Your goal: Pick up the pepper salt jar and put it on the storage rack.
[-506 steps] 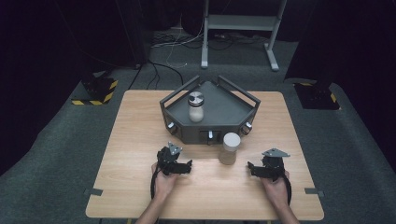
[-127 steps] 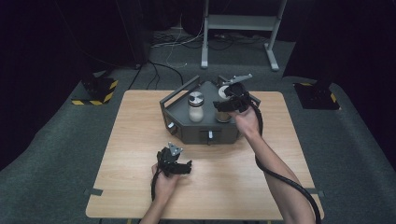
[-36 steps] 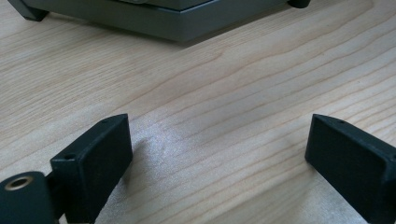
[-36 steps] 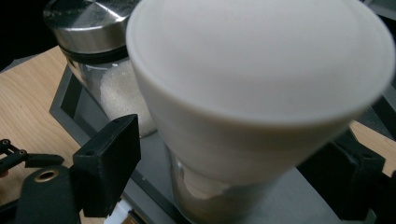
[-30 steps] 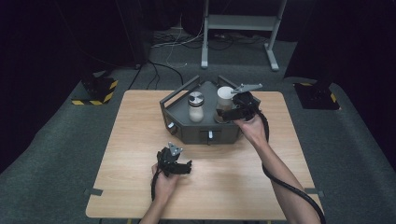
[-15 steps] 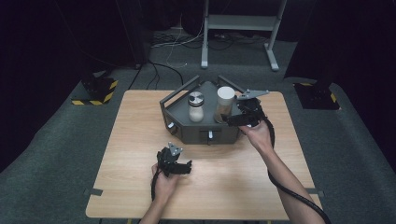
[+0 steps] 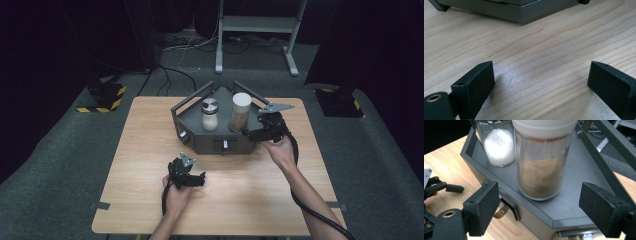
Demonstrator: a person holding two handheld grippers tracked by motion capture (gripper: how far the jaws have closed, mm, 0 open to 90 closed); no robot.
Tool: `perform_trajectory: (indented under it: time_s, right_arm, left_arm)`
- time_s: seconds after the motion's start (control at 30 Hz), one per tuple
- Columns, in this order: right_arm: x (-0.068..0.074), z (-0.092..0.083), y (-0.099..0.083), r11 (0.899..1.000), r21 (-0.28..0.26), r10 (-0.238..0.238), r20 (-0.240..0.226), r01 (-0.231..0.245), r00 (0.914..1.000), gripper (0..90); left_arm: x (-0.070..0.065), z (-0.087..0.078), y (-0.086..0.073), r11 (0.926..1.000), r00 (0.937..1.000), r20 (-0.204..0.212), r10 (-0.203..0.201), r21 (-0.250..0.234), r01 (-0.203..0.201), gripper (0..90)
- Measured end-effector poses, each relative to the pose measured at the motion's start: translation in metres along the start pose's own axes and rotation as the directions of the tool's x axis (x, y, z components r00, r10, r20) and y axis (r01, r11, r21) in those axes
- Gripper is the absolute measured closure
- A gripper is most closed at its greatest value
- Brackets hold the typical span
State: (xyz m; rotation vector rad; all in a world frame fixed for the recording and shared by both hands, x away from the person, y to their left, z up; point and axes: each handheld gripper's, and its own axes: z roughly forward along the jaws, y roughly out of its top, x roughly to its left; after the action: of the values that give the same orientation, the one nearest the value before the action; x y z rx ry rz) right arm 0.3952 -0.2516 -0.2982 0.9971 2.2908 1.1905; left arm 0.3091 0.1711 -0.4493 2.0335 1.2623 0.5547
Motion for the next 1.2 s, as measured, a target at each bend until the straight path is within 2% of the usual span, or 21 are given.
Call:
perform_trajectory:
  time_s: [0.13, 0.4, 0.7, 1.07, 1.2]
  right_arm:
    - [0.000, -0.002, -0.007, 1.000, 0.000, 0.007, -0.008, -0.007, 0.9999, 16.0]
    - [0.009, -0.005, -0.022, 1.000, 0.012, -0.026, -0.003, 0.026, 0.9997, 16.1]
    - [0.013, -0.004, -0.044, 1.000, 0.009, -0.007, -0.003, 0.007, 1.0000, 16.1]
    - [0.020, 0.004, -0.074, 0.999, 0.034, 0.015, 0.024, -0.015, 0.9996, 16.4]
    - [0.024, 0.009, -0.091, 0.999, 0.043, 0.018, 0.039, -0.019, 0.9991, 16.5]
  left_arm:
    - [0.000, 0.000, 0.000, 1.0000, 1.0000, 0.000, 0.000, 0.000, 0.000, 7.4]
    - [0.000, 0.000, 0.000, 1.0000, 1.0000, 0.000, 0.000, 0.000, 0.000, 7.4]
    - [0.000, 0.000, 0.000, 1.0000, 1.0000, 0.000, 0.000, 0.000, 0.000, 7.4]
    - [0.000, 0.000, 0.000, 1.0000, 1.0000, 0.000, 0.000, 0.000, 0.000, 7.4]
    - [0.000, 0.000, 0.000, 1.0000, 1.0000, 0.000, -0.001, 0.000, 0.001, 7.4]
